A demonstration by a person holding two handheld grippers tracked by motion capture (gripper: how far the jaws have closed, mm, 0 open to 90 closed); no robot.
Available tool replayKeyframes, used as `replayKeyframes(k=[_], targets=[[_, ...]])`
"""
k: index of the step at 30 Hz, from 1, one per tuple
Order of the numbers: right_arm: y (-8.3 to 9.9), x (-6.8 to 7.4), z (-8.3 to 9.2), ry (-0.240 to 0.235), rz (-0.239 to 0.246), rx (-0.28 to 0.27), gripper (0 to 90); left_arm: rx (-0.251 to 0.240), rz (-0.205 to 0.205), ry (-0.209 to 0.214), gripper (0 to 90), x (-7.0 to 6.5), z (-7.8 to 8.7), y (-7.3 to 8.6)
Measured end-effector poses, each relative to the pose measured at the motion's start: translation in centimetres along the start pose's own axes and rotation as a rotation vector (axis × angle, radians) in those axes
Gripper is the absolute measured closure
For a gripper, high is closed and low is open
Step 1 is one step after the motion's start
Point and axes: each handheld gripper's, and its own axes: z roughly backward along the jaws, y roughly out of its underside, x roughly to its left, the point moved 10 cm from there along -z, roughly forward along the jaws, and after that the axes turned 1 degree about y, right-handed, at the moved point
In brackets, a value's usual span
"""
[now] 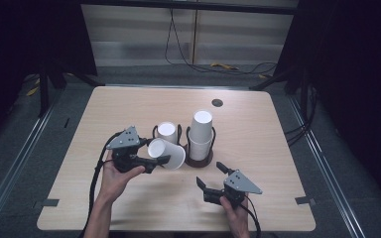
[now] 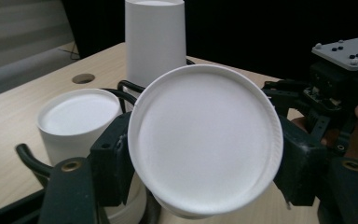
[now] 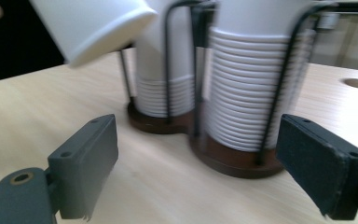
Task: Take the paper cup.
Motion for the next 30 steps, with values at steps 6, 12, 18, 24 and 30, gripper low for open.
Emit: replayKeyframes(k=[6, 12, 18, 24, 30], targets=[[-0.4, 2.2, -0.1, -0.124, 0.017, 0.001, 12.9, 0.022, 0.003, 0.048, 32.5, -1.1, -0.7, 1.2], [-0.2, 3.6, -0.4, -0.199, 0.046, 0.016, 12.9, 0.034, 0.03, 0.12, 32.6, -2.0, -1.2, 1.9], [-0.3, 4.4, -0.2, -0.265, 0.04, 0.021, 13.0, 0.045, 0.062, 0.159, 32.6, -2.2, -1.6, 2.9], [-0.6, 4.8, -0.2, -0.309, 0.052, 0.015, 12.9, 0.041, 0.074, 0.2, 32.7, -3.1, -2.1, 2.9], [-1.2, 5.1, -0.1, -0.346, 0.054, -0.003, 12.9, 0.055, 0.057, 0.247, 32.7, -3.8, -2.5, 3.1]])
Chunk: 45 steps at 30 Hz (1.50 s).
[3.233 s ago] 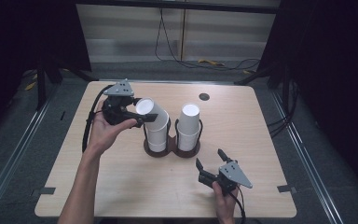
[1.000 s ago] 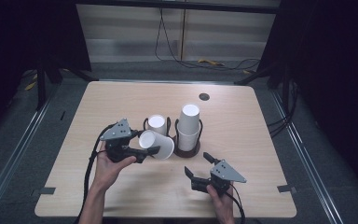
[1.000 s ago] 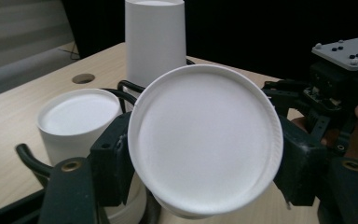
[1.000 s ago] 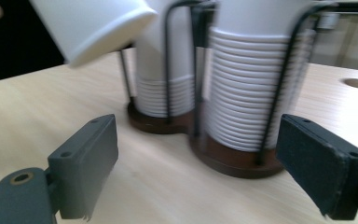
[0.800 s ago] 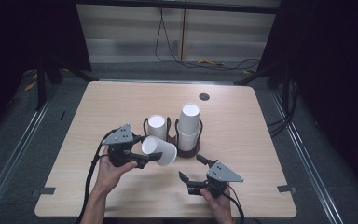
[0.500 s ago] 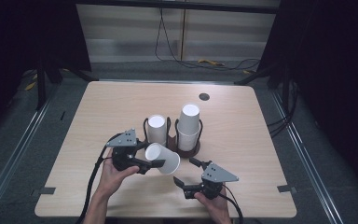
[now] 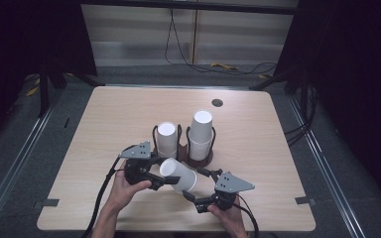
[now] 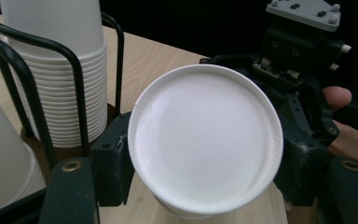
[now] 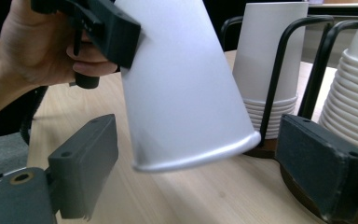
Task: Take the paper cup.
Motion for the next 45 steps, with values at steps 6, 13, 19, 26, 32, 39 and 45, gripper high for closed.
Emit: replayKeyframes(k=[6, 13, 19, 26, 32, 39, 45], targets=[[0.0, 0.2, -0.4, -0.027, 0.007, -0.007, 12.9, 0.013, 0.005, 0.034, 32.8, -0.6, -0.5, -0.1], [0.3, 0.5, -0.9, -0.068, 0.01, 0.013, 12.9, -0.003, -0.003, 0.061, 33.0, -1.2, -1.0, -0.3], [0.4, 0.6, -1.1, -0.07, 0.01, 0.015, 16.2, 0.003, 0.0, 0.061, 33.0, -1.2, -1.2, -0.2], [0.5, 0.6, -1.4, -0.076, 0.007, 0.016, 17.5, -0.011, 0.017, 0.066, 32.9, -1.0, -1.3, 0.0], [0.5, 0.8, -1.5, -0.087, 0.019, 0.019, 22.4, -0.008, 0.018, 0.064, 32.7, -0.9, -1.4, 0.0], [0.7, 0.6, -1.4, -0.081, 0.032, 0.047, 24.0, 0.001, 0.001, 0.062, 31.3, -0.9, -1.6, 0.2], [0.8, 0.6, -1.4, -0.084, 0.028, 0.065, 24.3, 0.017, -0.017, 0.025, 29.6, -0.8, -1.7, 0.3]])
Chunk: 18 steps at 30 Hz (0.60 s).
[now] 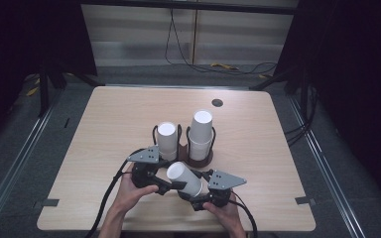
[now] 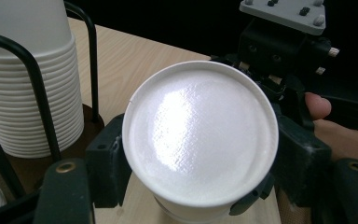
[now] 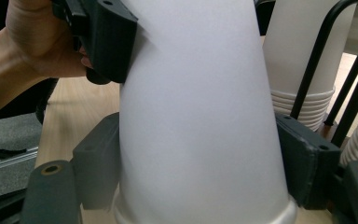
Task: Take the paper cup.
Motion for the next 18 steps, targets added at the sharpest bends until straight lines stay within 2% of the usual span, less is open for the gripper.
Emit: replayKeyframes(k=[6, 8, 9, 11, 18], targets=[[-0.05, -0.34, 0.22, 0.007, -0.006, 0.012, 24.2, 0.007, -0.003, -0.037, 20.9, 0.34, 0.2, 0.16], [0.01, -0.55, 0.36, 0.006, -0.014, 0.026, 24.4, 0.03, -0.008, -0.082, 18.8, 0.55, 0.4, 0.37], [-0.01, -0.62, 0.36, 0.008, -0.013, 0.028, 24.4, 0.027, -0.011, -0.091, 18.8, 0.56, 0.46, 0.39], [-0.04, -0.72, 0.42, 0.014, -0.014, 0.033, 24.6, 0.018, -0.008, -0.084, 18.2, 0.49, 0.53, 0.41], [0.16, -0.98, 0.5, 0.016, -0.012, 0.077, 25.0, 0.024, -0.003, -0.111, 16.3, 0.84, 0.7, 0.68]])
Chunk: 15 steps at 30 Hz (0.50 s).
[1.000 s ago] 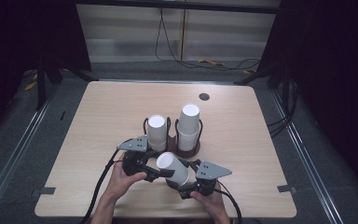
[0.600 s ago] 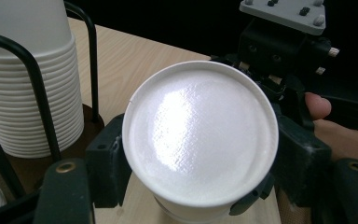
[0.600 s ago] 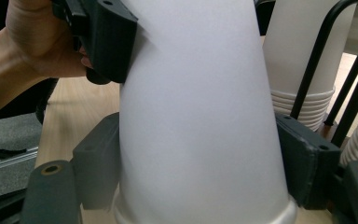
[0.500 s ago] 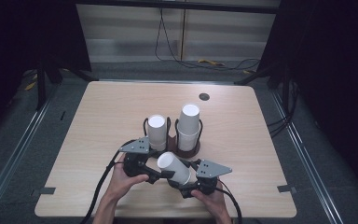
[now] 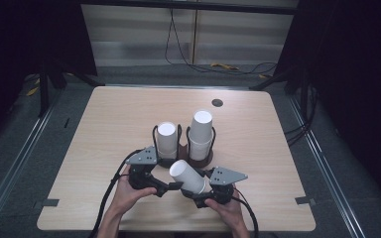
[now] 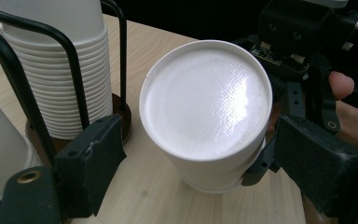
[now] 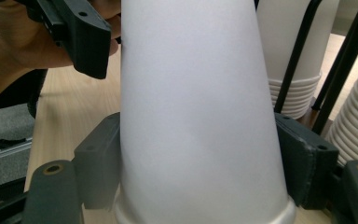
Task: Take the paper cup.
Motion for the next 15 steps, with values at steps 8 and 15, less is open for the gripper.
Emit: replayKeyframes(k=[8, 15], targets=[[0.3, -0.5, 0.4, 0.022, -0.001, 0.048, 25.3, 0.006, -0.003, -0.017, 17.5, 0.6, 0.3, 0.2], [0.4, -0.6, 0.1, 0.021, 0.029, 0.122, 25.6, 0.047, -0.024, -0.043, 17.3, 1.3, 0.7, 0.6]])
